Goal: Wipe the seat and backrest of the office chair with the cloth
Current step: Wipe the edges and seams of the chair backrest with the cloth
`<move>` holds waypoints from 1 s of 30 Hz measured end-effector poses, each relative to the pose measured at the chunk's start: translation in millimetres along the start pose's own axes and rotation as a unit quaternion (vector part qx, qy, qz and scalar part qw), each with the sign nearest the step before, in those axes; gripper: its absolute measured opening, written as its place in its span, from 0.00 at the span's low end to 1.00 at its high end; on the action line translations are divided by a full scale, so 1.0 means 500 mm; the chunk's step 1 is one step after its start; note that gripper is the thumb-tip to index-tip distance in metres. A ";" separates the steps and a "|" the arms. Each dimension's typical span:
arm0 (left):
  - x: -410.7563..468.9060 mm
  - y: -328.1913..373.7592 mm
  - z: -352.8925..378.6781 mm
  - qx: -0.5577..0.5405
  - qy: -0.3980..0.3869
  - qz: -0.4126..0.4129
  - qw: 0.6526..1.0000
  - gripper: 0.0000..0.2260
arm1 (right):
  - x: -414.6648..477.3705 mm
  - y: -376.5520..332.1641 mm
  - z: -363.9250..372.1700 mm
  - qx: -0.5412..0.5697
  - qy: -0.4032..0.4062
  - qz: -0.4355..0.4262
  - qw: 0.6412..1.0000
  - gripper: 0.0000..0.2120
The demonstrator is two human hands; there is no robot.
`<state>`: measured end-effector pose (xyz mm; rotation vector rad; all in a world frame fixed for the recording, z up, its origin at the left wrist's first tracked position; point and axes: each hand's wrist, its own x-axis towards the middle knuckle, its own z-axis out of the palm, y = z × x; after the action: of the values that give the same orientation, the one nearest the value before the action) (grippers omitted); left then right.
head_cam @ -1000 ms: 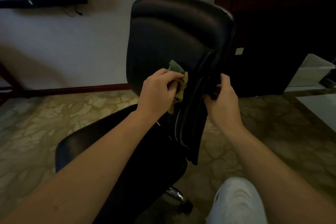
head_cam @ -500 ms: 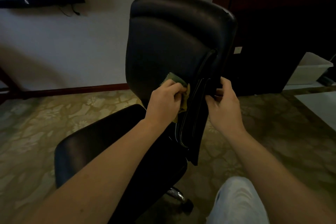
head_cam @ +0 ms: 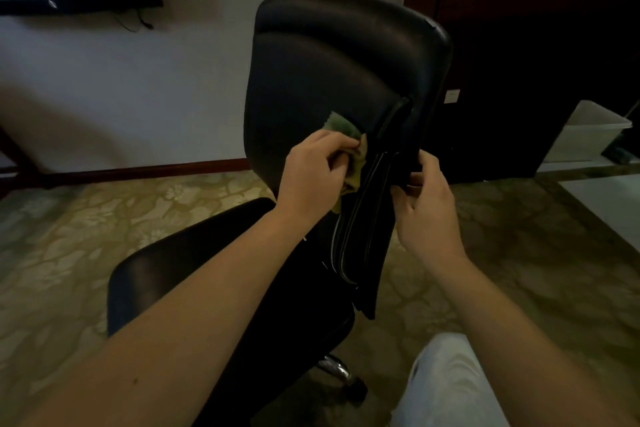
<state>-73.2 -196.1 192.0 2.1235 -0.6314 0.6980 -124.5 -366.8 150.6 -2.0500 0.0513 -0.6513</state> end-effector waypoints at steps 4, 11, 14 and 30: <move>-0.051 -0.011 0.017 -0.005 -0.014 -0.022 1.000 0.09 | -0.009 -0.003 0.003 -0.006 0.018 0.000 1.000 0.26; -0.130 -0.033 -0.004 0.010 -0.100 -0.079 0.992 0.10 | -0.018 -0.003 0.007 -0.010 0.027 -0.016 0.999 0.25; -0.110 -0.032 -0.025 0.004 -0.094 -0.071 0.993 0.11 | -0.019 -0.003 0.005 -0.007 0.022 -0.024 0.999 0.24; -0.147 -0.021 0.012 -0.013 -0.054 -0.079 0.995 0.09 | -0.052 -0.013 0.004 0.007 0.032 -0.016 0.999 0.27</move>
<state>-118.4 -180.3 134.7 2.1714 -0.5201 0.4882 -147.3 -354.3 143.8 -2.0202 0.0508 -0.7362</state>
